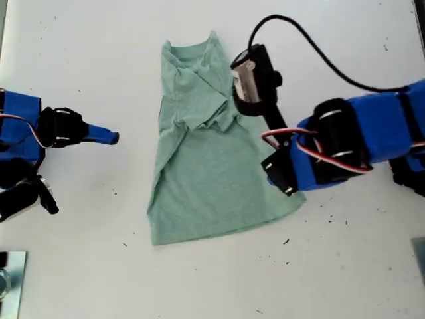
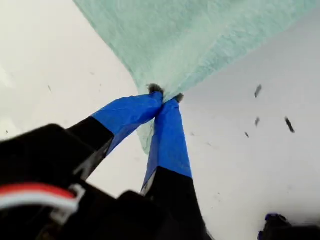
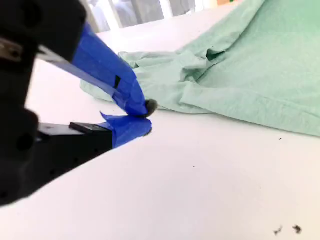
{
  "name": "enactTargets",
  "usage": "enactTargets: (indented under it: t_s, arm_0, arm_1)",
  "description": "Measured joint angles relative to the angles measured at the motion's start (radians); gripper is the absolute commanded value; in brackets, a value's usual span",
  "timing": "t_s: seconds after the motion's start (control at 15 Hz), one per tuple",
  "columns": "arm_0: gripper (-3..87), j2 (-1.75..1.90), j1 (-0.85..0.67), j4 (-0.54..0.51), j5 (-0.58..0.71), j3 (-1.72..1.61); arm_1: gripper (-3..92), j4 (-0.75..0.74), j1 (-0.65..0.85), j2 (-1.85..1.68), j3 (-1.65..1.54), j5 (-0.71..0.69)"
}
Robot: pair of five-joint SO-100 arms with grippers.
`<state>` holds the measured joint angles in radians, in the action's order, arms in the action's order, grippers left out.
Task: Fold t shirt
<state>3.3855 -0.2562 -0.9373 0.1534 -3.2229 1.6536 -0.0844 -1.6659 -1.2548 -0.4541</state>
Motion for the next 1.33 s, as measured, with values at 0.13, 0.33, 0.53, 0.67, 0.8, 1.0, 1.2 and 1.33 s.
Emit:
enactTargets:
  t_s: [0.13,0.33,0.53,0.67,0.8,1.0,1.2,1.33]
  arm_0:
    - [-0.2,0.0,0.0,0.0,0.0,0.0]
    - [-0.2,0.0,0.0,0.0,0.0,0.0]
    - [-0.2,0.0,0.0,0.0,0.0,0.0]
    - [-0.2,0.0,0.0,0.0,0.0,0.0]
    - [-0.2,0.0,0.0,0.0,0.0,0.0]
    - [-0.2,0.0,0.0,0.0,0.0,0.0]
    - [-0.2,-0.014,0.0,0.0,-0.006,0.002]
    - [-0.3,-0.092,0.0,0.0,-0.048,0.06]
  arm_1:
    - [-0.2,-0.161,-0.005,0.192,0.161,-0.026]
    - [24.9,-0.437,-0.008,0.385,0.193,-0.031]
    - [30.6,-0.313,-0.009,0.328,0.213,-0.067]
    - [29.2,-0.199,-0.008,0.114,0.204,-0.095]
    - [15.6,-0.106,0.034,-0.183,0.009,-0.094]
    - [4.9,-0.362,0.221,-0.66,-0.755,-0.104]
    - [2.4,-0.523,0.407,-1.124,-1.488,-0.121]
    - [2.4,-0.578,0.439,-1.209,-1.655,-0.123]
